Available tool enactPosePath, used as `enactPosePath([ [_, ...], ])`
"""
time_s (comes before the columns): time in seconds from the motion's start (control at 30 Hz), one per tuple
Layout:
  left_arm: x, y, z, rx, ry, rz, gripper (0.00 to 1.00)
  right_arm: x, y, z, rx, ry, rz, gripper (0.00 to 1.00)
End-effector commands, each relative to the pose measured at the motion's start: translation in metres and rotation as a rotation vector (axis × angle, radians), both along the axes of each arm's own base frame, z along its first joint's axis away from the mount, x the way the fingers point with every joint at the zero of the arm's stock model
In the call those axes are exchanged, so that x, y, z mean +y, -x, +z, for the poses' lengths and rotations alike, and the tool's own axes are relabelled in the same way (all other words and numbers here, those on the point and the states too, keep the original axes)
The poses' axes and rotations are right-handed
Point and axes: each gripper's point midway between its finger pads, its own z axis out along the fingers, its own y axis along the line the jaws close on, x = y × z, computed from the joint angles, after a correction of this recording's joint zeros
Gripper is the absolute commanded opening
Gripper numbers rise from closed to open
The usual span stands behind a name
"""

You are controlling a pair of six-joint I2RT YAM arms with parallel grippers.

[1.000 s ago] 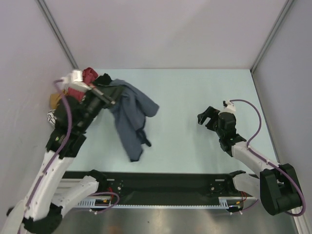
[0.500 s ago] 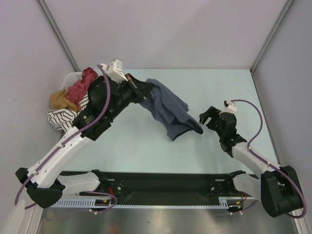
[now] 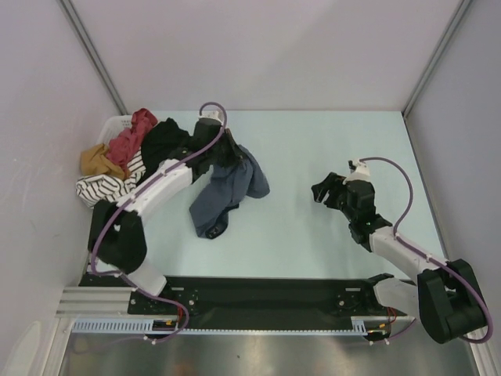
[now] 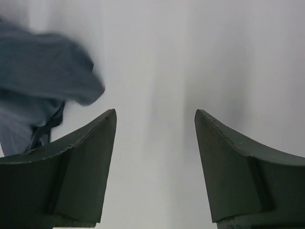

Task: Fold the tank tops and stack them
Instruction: Move the tank top to the center of the board, then flatten the tank top out

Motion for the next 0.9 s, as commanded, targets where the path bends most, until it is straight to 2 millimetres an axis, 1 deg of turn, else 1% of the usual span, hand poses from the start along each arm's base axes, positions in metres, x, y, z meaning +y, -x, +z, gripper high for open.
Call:
enactPosePath([
  [0.0, -0.015, 0.002, 0.022, -0.032, -0.006, -0.139, 0.00, 0.040, -0.006, 0.028, -0.105, 0.023, 0.172, 0.71],
  [0.03, -0.017, 0.003, 0.025, -0.039, 0.006, -0.146, 0.00, 0.046, -0.007, 0.027, -0.103, 0.033, 0.189, 0.70],
  [0.07, -0.019, 0.005, 0.038, -0.077, 0.025, -0.151, 0.00, 0.058, -0.003, 0.027, -0.106, 0.041, 0.229, 0.70],
  [0.1, -0.020, 0.009, 0.039, -0.084, 0.026, -0.151, 0.00, 0.065, -0.004, 0.022, -0.093, 0.049, 0.260, 0.67],
  [0.13, -0.023, 0.013, 0.043, -0.103, 0.015, -0.154, 0.00, 0.076, -0.001, 0.024, -0.105, 0.046, 0.319, 0.62],
  [0.17, -0.022, 0.018, 0.053, -0.128, 0.010, -0.150, 0.00, 0.086, 0.001, 0.026, -0.115, 0.044, 0.363, 0.61],
  [0.23, -0.026, 0.026, 0.060, -0.151, -0.003, -0.161, 0.00, 0.104, 0.007, 0.024, -0.121, 0.042, 0.441, 0.61],
  [0.27, -0.026, 0.030, 0.067, -0.161, 0.006, -0.171, 0.00, 0.109, 0.006, 0.030, -0.146, 0.067, 0.463, 0.63],
  [0.3, -0.029, 0.034, 0.067, -0.155, 0.015, -0.187, 0.00, 0.123, 0.013, 0.028, -0.152, 0.090, 0.508, 0.63],
  [0.33, -0.034, 0.041, 0.068, -0.145, 0.033, -0.214, 0.00, 0.125, 0.011, 0.022, -0.141, 0.131, 0.501, 0.66],
  [0.43, -0.050, 0.063, 0.068, -0.126, 0.054, -0.305, 0.00, 0.137, 0.014, 0.020, -0.169, 0.206, 0.520, 0.68],
  [0.5, -0.055, 0.073, 0.066, -0.120, 0.049, -0.333, 0.00, 0.142, 0.014, 0.021, -0.183, 0.220, 0.536, 0.70],
  [0.53, -0.060, 0.079, 0.068, -0.125, 0.051, -0.352, 0.00, 0.143, 0.014, 0.015, -0.171, 0.236, 0.536, 0.70],
  [0.57, -0.061, 0.083, 0.069, -0.120, 0.055, -0.367, 0.00, 0.143, 0.013, 0.015, -0.172, 0.249, 0.536, 0.70],
  [0.63, -0.062, 0.089, 0.076, -0.136, 0.063, -0.378, 0.00, 0.149, 0.016, 0.015, -0.174, 0.262, 0.558, 0.68],
  [0.67, -0.061, 0.090, 0.079, -0.142, 0.065, -0.378, 0.00, 0.151, 0.017, 0.015, -0.177, 0.265, 0.562, 0.63],
  [0.7, -0.058, 0.089, 0.082, -0.150, 0.060, -0.363, 0.00, 0.151, 0.017, 0.013, -0.174, 0.274, 0.562, 0.55],
  [0.73, -0.056, 0.090, 0.084, -0.161, 0.052, -0.360, 0.00, 0.153, 0.018, 0.013, -0.169, 0.279, 0.565, 0.37],
  [0.77, -0.054, 0.090, 0.088, -0.170, 0.047, -0.355, 0.00, 0.152, 0.017, 0.014, -0.166, 0.280, 0.556, 0.28],
  [0.8, -0.051, 0.088, 0.090, -0.184, 0.032, -0.346, 0.00, 0.150, 0.017, 0.014, -0.164, 0.285, 0.546, 0.10],
  [0.83, -0.048, 0.089, 0.090, -0.186, 0.021, -0.341, 0.00, 0.149, 0.017, 0.014, -0.163, 0.285, 0.543, 0.02],
  [0.87, -0.046, 0.089, 0.092, -0.193, 0.013, -0.333, 0.02, 0.148, 0.019, 0.016, -0.166, 0.281, 0.541, 0.00],
])
